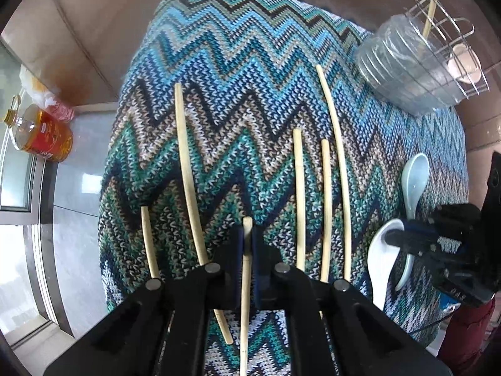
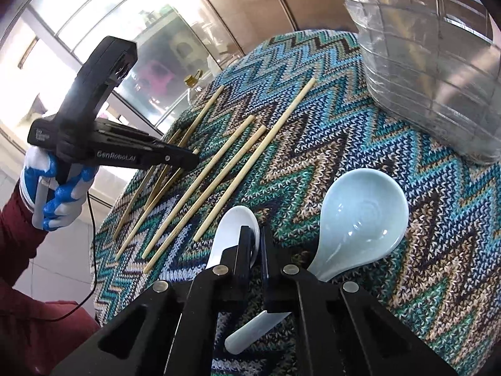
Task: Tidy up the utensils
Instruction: 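Grasp a chopstick with the left tool while the right tool grasps a white spoon, then lift chopstick and white spoon, drop both into the cup, then pull both open tools back from the cup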
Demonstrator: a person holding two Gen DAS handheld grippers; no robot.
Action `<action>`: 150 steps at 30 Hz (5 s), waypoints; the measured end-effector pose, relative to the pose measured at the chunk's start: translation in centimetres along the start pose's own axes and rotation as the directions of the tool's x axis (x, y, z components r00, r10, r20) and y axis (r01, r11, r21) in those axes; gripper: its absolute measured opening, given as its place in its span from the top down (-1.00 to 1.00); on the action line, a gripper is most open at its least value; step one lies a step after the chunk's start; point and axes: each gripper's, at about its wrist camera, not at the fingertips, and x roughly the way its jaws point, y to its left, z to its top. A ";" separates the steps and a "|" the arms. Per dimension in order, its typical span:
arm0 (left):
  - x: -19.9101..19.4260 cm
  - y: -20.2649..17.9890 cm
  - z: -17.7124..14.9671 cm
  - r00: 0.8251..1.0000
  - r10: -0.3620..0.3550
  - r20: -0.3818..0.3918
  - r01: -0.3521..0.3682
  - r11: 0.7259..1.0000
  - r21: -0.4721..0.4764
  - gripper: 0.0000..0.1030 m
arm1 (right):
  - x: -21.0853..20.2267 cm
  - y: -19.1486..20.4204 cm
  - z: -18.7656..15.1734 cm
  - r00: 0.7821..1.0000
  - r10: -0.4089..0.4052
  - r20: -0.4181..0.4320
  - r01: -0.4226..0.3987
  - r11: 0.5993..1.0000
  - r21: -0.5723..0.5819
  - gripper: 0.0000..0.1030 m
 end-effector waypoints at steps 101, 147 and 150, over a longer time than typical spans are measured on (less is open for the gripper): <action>-27.0 -11.4 -12.3 0.333 0.086 0.939 -0.144 0.989 -0.040 0.11 | -25.3 20.2 -2.8 0.200 -0.733 0.650 0.655 0.594 0.467 0.09; -23.5 -10.6 -17.6 0.418 0.088 0.904 -0.155 0.988 -0.025 -0.17 | -23.9 22.7 -8.3 0.175 -0.800 0.574 0.691 0.515 0.507 -0.25; -23.2 -10.5 -17.2 0.426 0.090 0.900 -0.153 0.988 -0.027 -0.17 | -23.6 22.2 -8.1 0.185 -0.803 0.567 0.692 0.516 0.505 -0.26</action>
